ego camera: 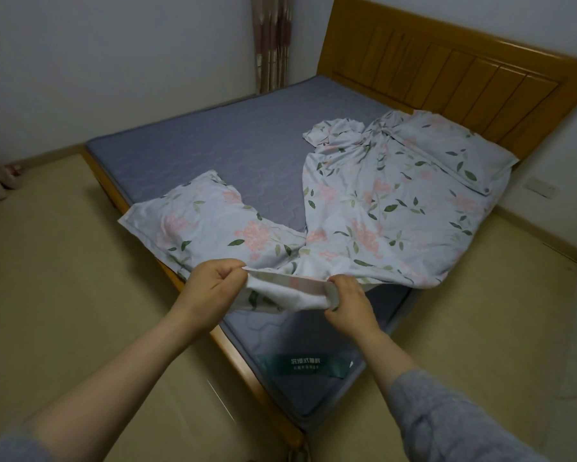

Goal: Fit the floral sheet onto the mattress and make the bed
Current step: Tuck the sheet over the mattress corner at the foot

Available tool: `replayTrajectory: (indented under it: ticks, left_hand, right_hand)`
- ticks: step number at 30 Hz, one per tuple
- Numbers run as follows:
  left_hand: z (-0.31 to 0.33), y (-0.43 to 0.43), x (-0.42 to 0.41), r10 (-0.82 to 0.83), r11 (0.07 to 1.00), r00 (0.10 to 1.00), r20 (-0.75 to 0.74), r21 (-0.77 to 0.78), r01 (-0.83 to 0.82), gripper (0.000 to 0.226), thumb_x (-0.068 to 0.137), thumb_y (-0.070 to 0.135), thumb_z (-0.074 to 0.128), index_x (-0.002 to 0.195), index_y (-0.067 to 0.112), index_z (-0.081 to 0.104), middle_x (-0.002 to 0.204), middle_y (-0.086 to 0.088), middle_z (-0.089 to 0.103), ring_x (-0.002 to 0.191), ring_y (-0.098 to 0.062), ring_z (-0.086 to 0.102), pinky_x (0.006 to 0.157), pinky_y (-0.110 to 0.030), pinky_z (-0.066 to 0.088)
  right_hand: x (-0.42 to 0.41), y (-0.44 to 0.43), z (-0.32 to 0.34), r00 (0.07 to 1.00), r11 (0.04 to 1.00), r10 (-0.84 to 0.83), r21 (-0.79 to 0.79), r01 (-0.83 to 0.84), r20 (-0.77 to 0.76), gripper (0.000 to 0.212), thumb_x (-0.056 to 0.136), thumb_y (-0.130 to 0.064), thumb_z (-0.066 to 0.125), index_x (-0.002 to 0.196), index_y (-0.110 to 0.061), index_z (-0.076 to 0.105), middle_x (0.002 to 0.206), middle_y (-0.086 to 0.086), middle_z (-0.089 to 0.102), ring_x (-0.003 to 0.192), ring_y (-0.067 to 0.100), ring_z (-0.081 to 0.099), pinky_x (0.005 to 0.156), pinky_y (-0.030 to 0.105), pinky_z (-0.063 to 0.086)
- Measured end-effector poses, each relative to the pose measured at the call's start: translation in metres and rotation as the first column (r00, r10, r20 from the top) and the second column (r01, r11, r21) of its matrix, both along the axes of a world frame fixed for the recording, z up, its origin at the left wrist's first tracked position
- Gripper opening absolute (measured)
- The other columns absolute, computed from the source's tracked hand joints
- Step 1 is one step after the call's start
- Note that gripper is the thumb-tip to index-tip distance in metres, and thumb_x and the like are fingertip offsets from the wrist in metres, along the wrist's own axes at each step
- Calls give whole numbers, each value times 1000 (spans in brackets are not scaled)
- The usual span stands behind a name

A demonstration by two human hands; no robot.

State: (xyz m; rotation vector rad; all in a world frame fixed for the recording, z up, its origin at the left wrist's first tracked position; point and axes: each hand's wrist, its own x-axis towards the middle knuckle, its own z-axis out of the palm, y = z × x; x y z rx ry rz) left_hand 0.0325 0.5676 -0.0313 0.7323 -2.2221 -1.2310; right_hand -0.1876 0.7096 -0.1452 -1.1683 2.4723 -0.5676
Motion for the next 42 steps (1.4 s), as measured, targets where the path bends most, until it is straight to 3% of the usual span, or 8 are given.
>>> replayTrajectory:
  ticks: [6, 12, 17, 22, 27, 31, 34, 42]
  left_hand:
    - [-11, 0, 9, 42, 998, 998, 38, -55, -40, 31, 75, 38, 37, 46, 28, 35, 47, 8, 33, 48, -8, 33, 44, -17, 22]
    - [-33, 17, 6, 106, 993, 989, 103, -68, -99, 39, 85, 23, 43, 49, 25, 28, 45, 5, 32, 46, -9, 31, 44, -18, 19]
    - [-49, 49, 9, 37, 999, 980, 195, -21, -33, 44, 92, 16, 45, 51, 22, 33, 51, 3, 35, 50, -13, 33, 48, -26, 24]
    - [-56, 87, 21, -55, 998, 958, 281, -24, 64, 37, 93, 23, 47, 57, 18, 47, 55, 1, 46, 52, -13, 40, 49, -26, 29]
    - [-77, 123, 53, -35, 958, 879, 475, -235, 165, 39, 90, 28, 49, 53, 20, 40, 54, -2, 44, 52, -14, 43, 47, -28, 26]
    - [-98, 152, 72, -2, 871, 759, 651, -372, 322, 38, 92, 36, 43, 58, 21, 42, 65, 0, 41, 63, -19, 49, 54, -29, 31]
    - [-105, 171, 74, 4, 866, 742, 670, -373, 333, 31, 93, 36, 41, 67, 22, 48, 74, 1, 42, 71, -19, 50, 59, -29, 34]
    - [-114, 184, 65, -69, 868, 719, 691, -314, 385, 33, 93, 33, 43, 62, 21, 43, 67, 3, 37, 66, -15, 44, 57, -27, 29]
  right_hand:
    - [-10, 30, -4, 997, 984, 0, 178, 13, -71, 5, 89, -15, 52, 84, -15, 53, 84, 8, 59, 81, 30, 56, 68, 36, 48]
    - [8, 89, -10, 989, 984, -138, 108, 144, -56, 24, 94, -26, 51, 80, -15, 69, 81, 3, 68, 75, 23, 62, 65, 34, 51]
    - [30, 143, -19, 982, 968, -183, 166, 189, -51, 37, 95, -31, 50, 60, -19, 51, 65, 3, 57, 65, 23, 55, 54, 32, 35]
    - [49, 190, -19, 975, 948, -211, 226, 223, -76, 32, 96, -32, 47, 69, -19, 55, 79, 9, 65, 70, 22, 55, 58, 29, 30]
    - [75, 241, -26, 973, 949, -232, 217, 231, -20, 24, 92, -23, 49, 84, -14, 69, 93, 8, 69, 83, 23, 62, 66, 31, 43]
    - [101, 279, -35, 966, 932, -256, 259, 253, -20, 25, 94, -25, 49, 89, -9, 68, 97, 12, 64, 89, 27, 60, 63, 28, 33]
    - [115, 298, -40, 954, 916, -300, 278, 289, -1, 28, 95, -26, 49, 91, -5, 67, 100, 15, 62, 92, 28, 59, 65, 27, 31]
    - [121, 317, -48, 928, 886, -370, 319, 336, 52, 29, 96, -24, 45, 95, -4, 65, 96, 13, 55, 93, 30, 59, 66, 27, 32]
